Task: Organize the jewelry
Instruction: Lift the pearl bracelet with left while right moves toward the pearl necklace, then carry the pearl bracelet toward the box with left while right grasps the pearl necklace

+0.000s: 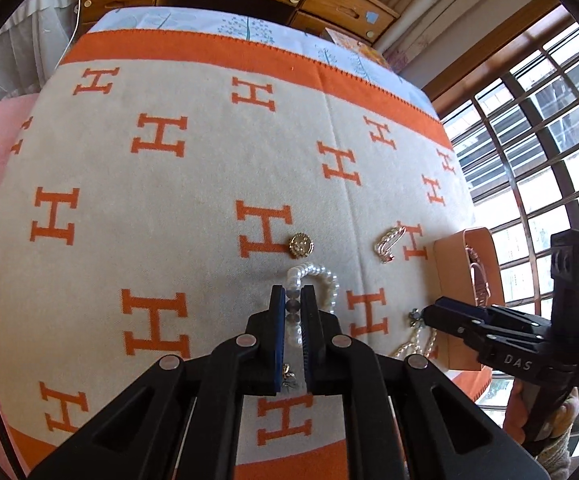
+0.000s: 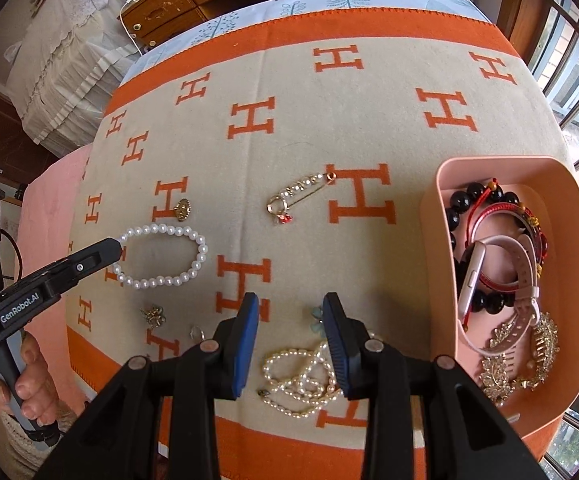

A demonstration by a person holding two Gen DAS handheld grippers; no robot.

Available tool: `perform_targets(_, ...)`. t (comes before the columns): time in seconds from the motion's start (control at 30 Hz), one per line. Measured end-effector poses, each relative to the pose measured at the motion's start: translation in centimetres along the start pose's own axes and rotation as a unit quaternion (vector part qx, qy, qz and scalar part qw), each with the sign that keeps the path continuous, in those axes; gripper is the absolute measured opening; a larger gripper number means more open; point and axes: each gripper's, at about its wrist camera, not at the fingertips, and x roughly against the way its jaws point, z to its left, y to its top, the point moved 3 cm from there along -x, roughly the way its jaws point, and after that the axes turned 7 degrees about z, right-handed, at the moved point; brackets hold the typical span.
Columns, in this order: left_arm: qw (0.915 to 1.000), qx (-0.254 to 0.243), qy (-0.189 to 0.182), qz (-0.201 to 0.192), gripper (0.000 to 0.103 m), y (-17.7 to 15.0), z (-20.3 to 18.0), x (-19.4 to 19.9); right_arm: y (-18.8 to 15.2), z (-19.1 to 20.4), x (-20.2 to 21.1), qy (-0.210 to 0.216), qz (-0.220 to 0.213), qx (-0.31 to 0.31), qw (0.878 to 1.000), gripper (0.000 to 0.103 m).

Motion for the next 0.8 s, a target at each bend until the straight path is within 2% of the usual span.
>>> perform_targets(0.13,0.9994,0.002,-0.018,-0.028,0.005,-0.2,-0.4,2.8,0.7,1.4,-0.3,0.01,-0.002,0.014,1.0,0.034)
perform_targets(0.3,0.9986,-0.004,-0.015,-0.051,0.005,-0.3,-1.2,4.4,2.1,2.9,-0.2,0.025,-0.009,0.031,0.999,0.034)
perform_targets(0.6,0.9984,-0.011,-0.029,-0.047,0.005,-1.0,-1.4,4.5,2.2,2.5,-0.2,-0.004,0.004,0.04,0.999,0.034)
perform_targets(0.8,0.9981,-0.026,-0.039,-0.04,0.005,-1.6,-2.2,4.3,-0.6,0.0,-0.2,-0.024,0.033,0.028,0.999,0.034)
